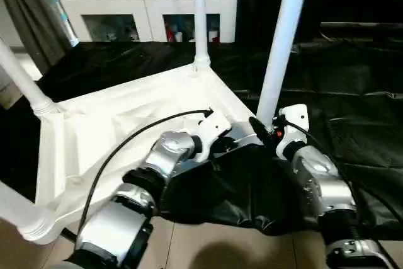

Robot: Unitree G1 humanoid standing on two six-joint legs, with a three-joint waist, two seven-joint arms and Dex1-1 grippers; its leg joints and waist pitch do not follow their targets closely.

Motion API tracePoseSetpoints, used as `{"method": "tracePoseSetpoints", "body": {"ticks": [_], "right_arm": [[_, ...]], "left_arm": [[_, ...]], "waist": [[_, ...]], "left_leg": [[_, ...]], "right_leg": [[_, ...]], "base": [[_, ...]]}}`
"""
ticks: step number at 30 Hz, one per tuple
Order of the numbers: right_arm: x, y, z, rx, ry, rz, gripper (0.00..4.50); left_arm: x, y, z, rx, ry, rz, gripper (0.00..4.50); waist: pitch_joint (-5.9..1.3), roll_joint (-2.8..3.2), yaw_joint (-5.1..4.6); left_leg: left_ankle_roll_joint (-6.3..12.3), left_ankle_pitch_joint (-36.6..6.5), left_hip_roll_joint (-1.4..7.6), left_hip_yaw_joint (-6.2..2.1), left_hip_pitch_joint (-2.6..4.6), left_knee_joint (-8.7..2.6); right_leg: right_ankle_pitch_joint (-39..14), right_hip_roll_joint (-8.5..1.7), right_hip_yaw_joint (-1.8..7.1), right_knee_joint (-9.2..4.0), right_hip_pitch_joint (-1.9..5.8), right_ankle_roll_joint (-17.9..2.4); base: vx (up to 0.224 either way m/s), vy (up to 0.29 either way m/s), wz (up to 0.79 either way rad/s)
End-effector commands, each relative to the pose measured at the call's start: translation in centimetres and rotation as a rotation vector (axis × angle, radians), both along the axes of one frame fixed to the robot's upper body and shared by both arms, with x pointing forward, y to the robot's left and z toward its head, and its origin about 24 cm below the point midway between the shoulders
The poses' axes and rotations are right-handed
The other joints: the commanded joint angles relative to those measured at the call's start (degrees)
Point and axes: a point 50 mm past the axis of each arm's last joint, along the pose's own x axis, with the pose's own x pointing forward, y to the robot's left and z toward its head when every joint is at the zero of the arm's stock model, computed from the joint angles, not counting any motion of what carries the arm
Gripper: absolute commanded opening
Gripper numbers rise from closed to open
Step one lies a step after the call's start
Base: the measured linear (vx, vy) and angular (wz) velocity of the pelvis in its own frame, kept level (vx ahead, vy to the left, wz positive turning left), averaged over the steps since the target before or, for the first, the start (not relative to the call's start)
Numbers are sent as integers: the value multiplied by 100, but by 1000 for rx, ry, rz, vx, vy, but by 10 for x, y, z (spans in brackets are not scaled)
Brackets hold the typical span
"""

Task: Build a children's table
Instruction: Rotate leg to tighten

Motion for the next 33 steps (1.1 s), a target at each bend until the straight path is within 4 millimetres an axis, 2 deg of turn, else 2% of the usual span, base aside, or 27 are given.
{"method": "tracePoseSetpoints", "body": {"ticks": [1, 3, 4, 5, 6, 7, 9, 10, 12, 14, 17, 20, 23, 26, 31, 33], "right_arm": [[-12, 18, -18, -9, 109, 203, 315], [-13, 14, -16, -15, 105, 234, 315], [-14, 7, -12, -27, 101, 289, 315], [-15, -1, -8, -54, 101, 346, 315], [-15, -3, -7, -60, 101, 358, 315], [-16, -6, -5, -71, 102, 378, 315], [-17, -12, -3, -99, 99, 420, 315], [-20, -21, 3, -121, 101, 511, 315], [-21, -27, 8, -133, 103, 570, 315], [-22, -28, 10, -138, 103, 593, 315], [-24, -31, 13, -137, 114, 649, 315], [-25, -31, 14, -131, 121, 674, 289], [-26, -29, 12, -109, 127, 691, 268], [-28, -27, 8, -100, 134, 685, 266], [-31, -21, -3, -78, 154, 611, 265], [-27, -17, -18, -103, 175, 446, 265]], "left_arm": [[-5, -7, 8, -26, -29, -125, 0], [-6, -4, 7, -20, -21, -146, 0], [-8, 3, 6, -9, -9, -183, 0], [-11, 10, 4, -3, 18, -235, 0], [-11, 12, 4, -3, 25, -248, 0], [-13, 15, 4, -2, 36, -269, 0], [-15, 21, 3, 5, 51, -302, 0], [-20, 35, 1, 21, 88, -363, 0], [-22, 45, 1, 37, 110, -396, 0], [-22, 49, 2, 43, 114, -402, 0], [-23, 56, 4, 46, 131, -420, 0], [-22, 59, 5, 47, 137, -426, 0], [-21, 60, 8, 28, 130, -409, 0], [-20, 58, 9, 10, 121, -387, 0], [-13, 51, 8, 6, 89, -301, 0], [-4, 43, 8, 9, 47, -175, 0]], "waist": [[-296, -135, 25], [-308, -143, 42], [-326, -122, 60], [-341, -150, 82], [-343, -136, 88], [-357, -119, 115], [-384, -139, 154], [-384, -146, 182], [-379, -141, 207], [-381, -121, 217], [-362, -167, 233], [-355, -161, 262], [-362, -179, 288], [-362, -183, 301], [-339, -178, 292], [-308, -180, 267]], "left_leg": [[283, -1852, 215, -170, 73, -482], [411, -1628, 218, -149, 54, -456], [449, -1510, 227, -127, 82, -431], [531, -1328, 225, -125, 45, -411], [582, -1211, 229, -119, 30, -400], [643, -1086, 247, -109, 44, -382], [712, -848, 256, -104, 49, -353], [774, -806, 243, -96, 43, -340], [831, -864, 264, -91, 53, -336], [811, -852, 284, -95, 75, -341], [737, -987, 280, -85, 78, -356], [648, -1063, 288, -83, 91, -361], [635, -957, 276, -82, 77, -345], [667, -885, 261, -80, 63, -330], [549, -1095, 261, -85, 74, -353], [403, -1305, 258, -89, 96, -383]], "right_leg": [[-1738, -350, 173, -484, 180, -1094], [-1519, -343, 169, -460, 194, -1176], [-1341, -340, 174, -447, 165, -1259], [-1091, -333, 155, -404, 224, -1328], [-950, -329, 154, -381, 215, -1368], [-728, -327, 153, -360, 199, -1444], [-346, -325, 154, -310, 207, -1544], [-236, -315, 144, -285, 203, -1581], [-202, -318, 153, -272, 198, -1625], [-118, -301, 156, -248, 175, -1677], [-284, -309, 161, -264, 184, -1696], [-496, -320, 177, -278, 178, -1659], [-413, -320, 183, -259, 184, -1645], [-421, -315, 179, -256, 181, -1621], [-819, -307, 180, -302, 160, -1530], [-1237, -314, 184, -353, 136, -1427]], "base": [[0, 0, 0], [0, 0, 0], [0, 0, 0], [0, 0, 0], [0, 0, 0], [0, 0, 0], [0, 0, 0], [0, 0, 0], [0, 0, 0], [0, 0, 0], [0, 0, 0], [0, 0, 0], [0, 0, 0], [0, 0, 0], [0, 0, 0], [0, 0, 0]]}}
